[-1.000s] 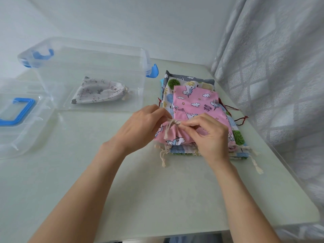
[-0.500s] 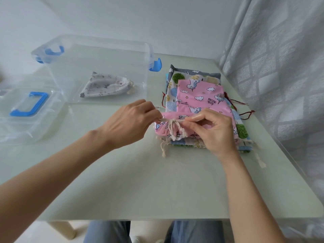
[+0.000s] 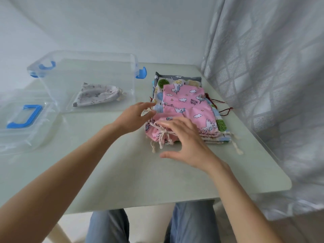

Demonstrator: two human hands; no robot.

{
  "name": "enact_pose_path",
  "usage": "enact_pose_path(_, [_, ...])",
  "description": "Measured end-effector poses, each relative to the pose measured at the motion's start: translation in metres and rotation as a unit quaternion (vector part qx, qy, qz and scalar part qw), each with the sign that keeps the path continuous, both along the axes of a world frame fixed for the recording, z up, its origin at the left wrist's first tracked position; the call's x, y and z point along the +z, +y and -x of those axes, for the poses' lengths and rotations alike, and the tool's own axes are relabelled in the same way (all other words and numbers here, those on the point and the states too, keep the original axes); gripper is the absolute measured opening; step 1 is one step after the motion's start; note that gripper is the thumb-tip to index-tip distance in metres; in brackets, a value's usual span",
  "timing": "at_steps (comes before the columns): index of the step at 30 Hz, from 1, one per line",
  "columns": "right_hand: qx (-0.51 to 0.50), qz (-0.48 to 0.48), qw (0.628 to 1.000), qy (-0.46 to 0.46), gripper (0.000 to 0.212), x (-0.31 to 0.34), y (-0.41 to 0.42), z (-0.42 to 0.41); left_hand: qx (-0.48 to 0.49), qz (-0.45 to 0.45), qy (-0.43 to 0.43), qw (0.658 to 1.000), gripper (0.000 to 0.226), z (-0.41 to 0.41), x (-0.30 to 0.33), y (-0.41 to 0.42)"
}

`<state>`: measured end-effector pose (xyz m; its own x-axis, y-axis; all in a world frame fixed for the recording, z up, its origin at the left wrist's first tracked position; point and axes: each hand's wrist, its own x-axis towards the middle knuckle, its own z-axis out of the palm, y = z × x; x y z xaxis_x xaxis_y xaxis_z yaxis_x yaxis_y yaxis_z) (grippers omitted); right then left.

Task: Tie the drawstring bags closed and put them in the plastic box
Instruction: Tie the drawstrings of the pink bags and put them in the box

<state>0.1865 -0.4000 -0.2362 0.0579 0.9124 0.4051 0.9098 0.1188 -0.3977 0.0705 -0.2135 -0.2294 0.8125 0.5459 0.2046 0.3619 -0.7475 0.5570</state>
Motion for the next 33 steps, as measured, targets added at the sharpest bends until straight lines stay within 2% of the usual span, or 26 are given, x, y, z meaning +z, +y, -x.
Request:
enact_pose_path(2, [-0.029, -0.059, 0.997, -0.027, 0.055, 0.001, 0.006, 0.005, -0.008, -0.026, 0.072, 0.997, 0.044, -0.014, -0.003, 0.004])
enact_pose_path(4, [-0.062, -0.093, 0.991, -0.077, 0.037, 0.004, 0.005, 0.002, -0.018, -0.056, 0.112, 0.992, 0.037, -0.021, -0.001, 0.004])
enact_pose_path(8, [-0.111, -0.049, 0.984, -0.13, 0.021, 0.019, -0.015, -0.015, -0.023, -0.054, 0.142, 0.988, 0.029, -0.013, 0.013, -0.005])
enact_pose_path(10, [-0.115, -0.024, 0.986, -0.117, 0.017, 0.029, -0.024, -0.022, -0.002, 0.001, 0.103, 0.995, 0.023, 0.0, 0.017, -0.009])
enact_pose_path(12, [-0.11, -0.002, 0.99, -0.089, 0.015, 0.038, -0.027, -0.025, 0.007, 0.122, 0.011, 0.992, 0.016, 0.02, 0.017, -0.014])
enact_pose_path(14, [-0.089, 0.009, 0.995, -0.045, 0.015, 0.047, -0.021, -0.027, 0.014, 0.25, -0.097, 0.963, 0.01, 0.043, 0.021, -0.022])
enact_pose_path(16, [-0.055, 0.0, 0.998, -0.003, 0.016, 0.059, -0.007, -0.022, 0.035, 0.299, -0.18, 0.936, 0.007, 0.063, 0.027, -0.028])
enact_pose_path(21, [0.023, -0.081, 0.996, 0.01, 0.018, 0.111, 0.056, -0.002, 0.106, 0.22, -0.289, 0.926, 0.011, 0.097, 0.07, -0.004])
enact_pose_path(26, [0.093, -0.168, 0.981, 0.01, 0.016, 0.16, 0.139, 0.004, 0.169, 0.05, -0.326, 0.929, 0.013, 0.121, 0.121, 0.057])
enact_pose_path(30, [0.12, -0.136, 0.983, -0.007, 0.013, 0.167, 0.216, 0.002, 0.201, -0.093, -0.257, 0.941, 0.014, 0.125, 0.134, 0.113])
enact_pose_path(33, [0.127, -0.05, 0.989, -0.051, 0.014, 0.151, 0.268, 0.001, 0.223, -0.166, -0.131, 0.952, 0.011, 0.126, 0.127, 0.149])
